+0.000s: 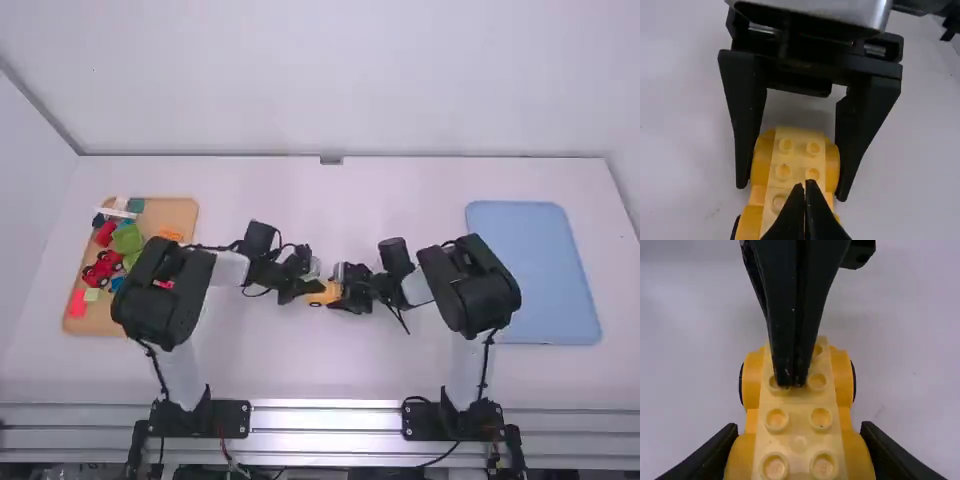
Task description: Assemble lego blocks to make yellow taxi
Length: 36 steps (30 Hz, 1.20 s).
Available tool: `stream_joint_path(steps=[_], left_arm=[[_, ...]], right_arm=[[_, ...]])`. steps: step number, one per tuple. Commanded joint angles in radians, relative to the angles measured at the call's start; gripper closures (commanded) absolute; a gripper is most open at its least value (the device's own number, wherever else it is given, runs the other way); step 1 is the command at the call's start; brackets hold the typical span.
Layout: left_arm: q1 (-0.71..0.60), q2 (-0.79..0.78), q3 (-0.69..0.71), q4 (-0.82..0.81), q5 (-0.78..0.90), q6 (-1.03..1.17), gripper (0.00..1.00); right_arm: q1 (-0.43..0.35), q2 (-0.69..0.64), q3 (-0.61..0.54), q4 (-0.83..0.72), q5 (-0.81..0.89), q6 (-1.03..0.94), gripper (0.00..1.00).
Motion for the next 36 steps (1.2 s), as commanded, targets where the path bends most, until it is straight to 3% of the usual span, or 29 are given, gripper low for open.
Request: stream_joint_path(steps=[1,3,4,7,8,9,10,11,12,15,19,25,28,33,36], left_arm=[[0.007,-0.047,0.022,-0.035,-0.146,-0.024,0.98],[0.018,-0.104,0.058,-0.069,-0.154,-0.065,0.98],[0.024,-0.156,0.090,-0.105,-0.169,-0.104,0.80],[0.031,-0.245,0.152,-0.185,-0.225,-0.156,0.54],[0.029,-0.275,0.170,-0.205,-0.275,-0.185,0.05],[0.029,-0.294,0.180,-0.217,-0.312,-0.209,0.01],[0.029,-0.311,0.188,-0.227,-0.350,-0.237,0.01],[0.030,-0.336,0.198,-0.239,-0.419,-0.298,0.01],[0.030,-0.359,0.204,-0.239,-0.494,-0.364,0.01],[0.030,-0.412,0.204,-0.238,-0.673,-0.504,0.01],[0.030,-0.464,0.204,-0.240,-0.856,-0.606,0.01],[0.030,-0.521,0.204,-0.247,-1.069,-0.765,0.01],[0.032,-0.552,0.204,-0.261,-1.261,-0.942,0.01],[0.099,-0.556,0.204,-0.264,-1.415,-1.089,0.01],[0.194,-0.549,0.216,-0.271,-1.362,-1.139,0.01]], right_arm=[[0.002,0.014,0.010,-0.005,0.004,-0.002,0.69],[0.002,0.014,0.010,-0.005,0.005,-0.002,0.68],[0.002,0.014,0.010,-0.002,0.005,-0.002,0.67],[0.002,0.014,0.011,-0.002,0.006,-0.002,0.62],[0.002,0.013,0.011,-0.002,0.005,-0.002,0.57],[0.002,0.013,0.011,0.000,0.005,-0.001,0.50],[0.002,0.013,0.011,0.002,0.005,0.003,0.42],[0.002,0.010,0.011,0.006,0.006,0.022,0.24],[0.000,0.003,0.011,0.012,0.011,0.054,0.16],[-0.006,-0.055,0.010,-0.026,0.066,0.115,0.07],[0.007,-0.201,0.011,-0.198,0.183,0.064,0.02],[0.027,-0.449,0.011,-0.453,0.446,0.051,0.01],[0.027,-0.601,0.011,-0.563,0.572,0.061,0.02],[0.027,-0.729,0.010,-0.608,0.597,0.056,0.02],[0.028,-0.774,0.011,-0.597,0.596,0.058,0.02]])
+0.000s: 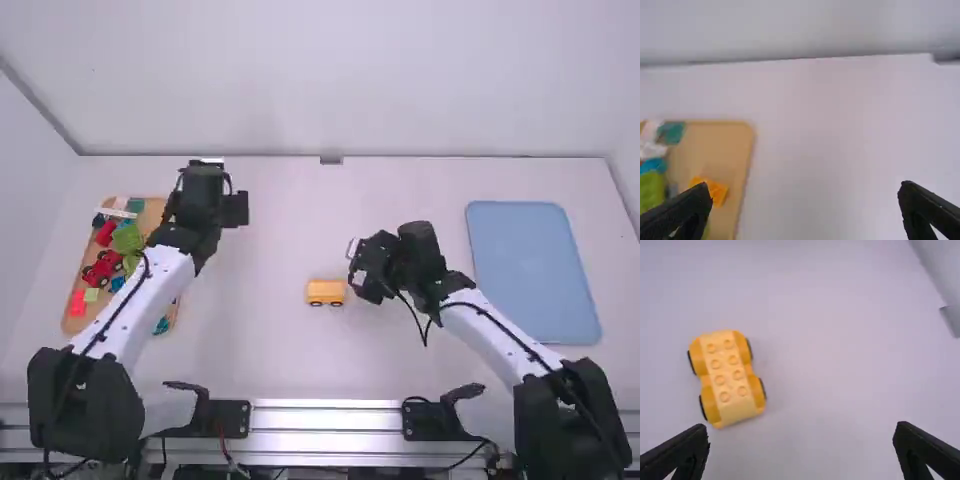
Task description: Assemble lego blocks to make yellow taxi
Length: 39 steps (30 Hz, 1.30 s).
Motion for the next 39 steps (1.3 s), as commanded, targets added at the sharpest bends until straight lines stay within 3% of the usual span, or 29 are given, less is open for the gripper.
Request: stream_joint_path(steps=[1,7,12,13,15,21,27,31,35,39], left_arm=[[0.109,0.004,0.028,-0.005,0.022,-0.094,0.01],[0.329,0.127,0.188,-0.117,0.288,-0.094,0.01],[0.385,0.306,0.423,-0.344,0.306,-0.099,0.01],[0.391,0.403,0.551,-0.456,0.291,-0.101,0.01],[0.388,0.499,0.672,-0.559,0.248,-0.154,0.01],[0.401,0.710,0.882,-0.727,0.212,-0.303,0.01],[0.399,0.782,0.879,-0.710,0.340,-0.473,0.01],[0.398,0.787,0.834,-0.721,0.241,-0.548,0.00],[0.409,0.787,0.768,-0.720,0.146,-0.710,0.07],[0.426,0.787,0.681,-0.665,0.169,-0.752,0.16]], right_arm=[[0.000,-0.039,0.011,0.005,0.029,0.003,0.02],[0.000,-0.057,0.010,0.042,0.001,0.005,0.01],[0.000,-0.057,0.011,0.056,-0.021,0.005,0.02],[0.002,-0.057,0.011,0.060,-0.021,0.004,0.01],[0.001,-0.057,0.011,0.076,-0.019,0.021,0.01],[0.000,-0.057,0.011,0.081,-0.016,0.033,0.02],[0.002,-0.057,0.011,0.081,-0.016,0.034,0.02],[-0.002,-0.057,0.011,0.083,-0.016,0.034,0.02],[0.000,-0.057,0.011,0.096,-0.016,0.034,0.01],[0.001,-0.057,0.011,0.100,-0.016,0.034,0.01]])
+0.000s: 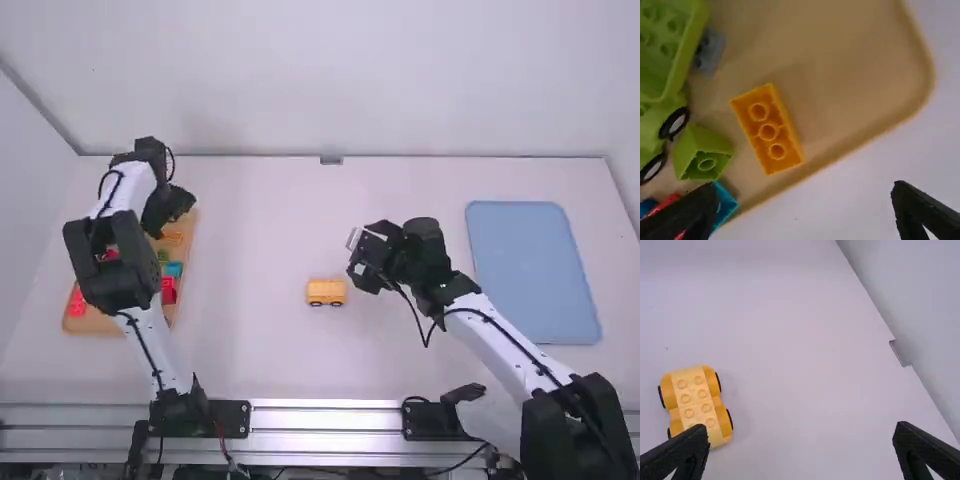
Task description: Assemble lego blocks to make yellow taxi
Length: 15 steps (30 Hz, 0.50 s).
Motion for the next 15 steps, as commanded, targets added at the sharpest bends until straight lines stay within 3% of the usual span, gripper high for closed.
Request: stream_joint_path(steps=[1,4,5,11,15], left_arm=[[0.024,0.001,-0.051,0.024,-0.009,-0.076,0.16],[0.036,0.001,-0.105,0.085,0.022,-0.071,0.26],[0.040,0.001,-0.126,0.105,0.022,-0.070,0.34],[0.037,0.001,-0.192,0.195,0.037,-0.070,0.43],[0.036,0.001,-0.214,0.228,0.037,-0.079,0.55]], right_arm=[[0.002,-0.011,0.011,0.002,-0.009,0.010,0.01],[0.001,-0.011,0.011,0.002,-0.009,0.010,0.01],[0.000,-0.011,0.011,0.002,-0.009,0.011,0.01],[0.002,-0.011,0.011,-0.003,-0.010,0.011,0.02],[0.002,-0.011,0.011,-0.002,-0.016,0.011,0.01]])
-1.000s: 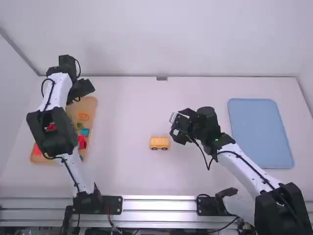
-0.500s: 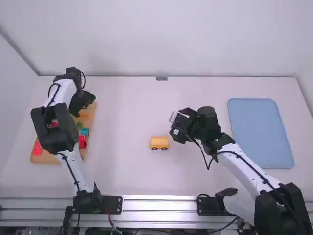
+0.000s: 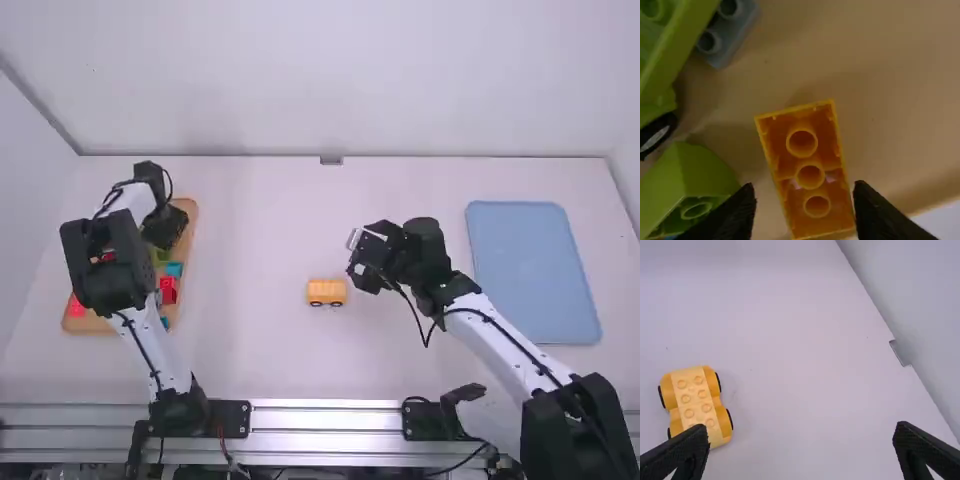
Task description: Assemble lego blocks to make yellow taxi
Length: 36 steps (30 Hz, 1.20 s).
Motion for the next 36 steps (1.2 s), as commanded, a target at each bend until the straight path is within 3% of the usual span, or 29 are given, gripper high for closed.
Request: stream_joint_path(steps=[1,8,18,26,34,36], left_arm=[[-0.003,0.001,-0.016,0.004,0.003,-0.010,0.56],[-0.003,0.001,-0.030,0.018,0.007,-0.011,0.75],[-0.004,0.001,-0.035,0.006,0.003,-0.034,0.70],[-0.004,0.001,-0.040,0.015,0.002,0.000,0.53],[-0.004,0.001,-0.040,0.027,0.001,-0.001,0.73],[-0.003,0.001,-0.040,0.033,-0.006,0.002,0.73]], right_arm=[[0.001,-0.011,0.011,-0.001,-0.016,0.011,0.02],[0.000,-0.011,0.011,0.004,-0.011,0.061,0.01],[0.000,-0.011,0.011,-0.006,-0.012,0.062,0.01],[0.001,-0.011,0.011,-0.023,-0.012,0.062,0.02],[0.002,-0.011,0.011,-0.023,-0.016,0.062,0.01],[0.002,-0.011,0.011,-0.023,-0.014,0.062,0.02]])
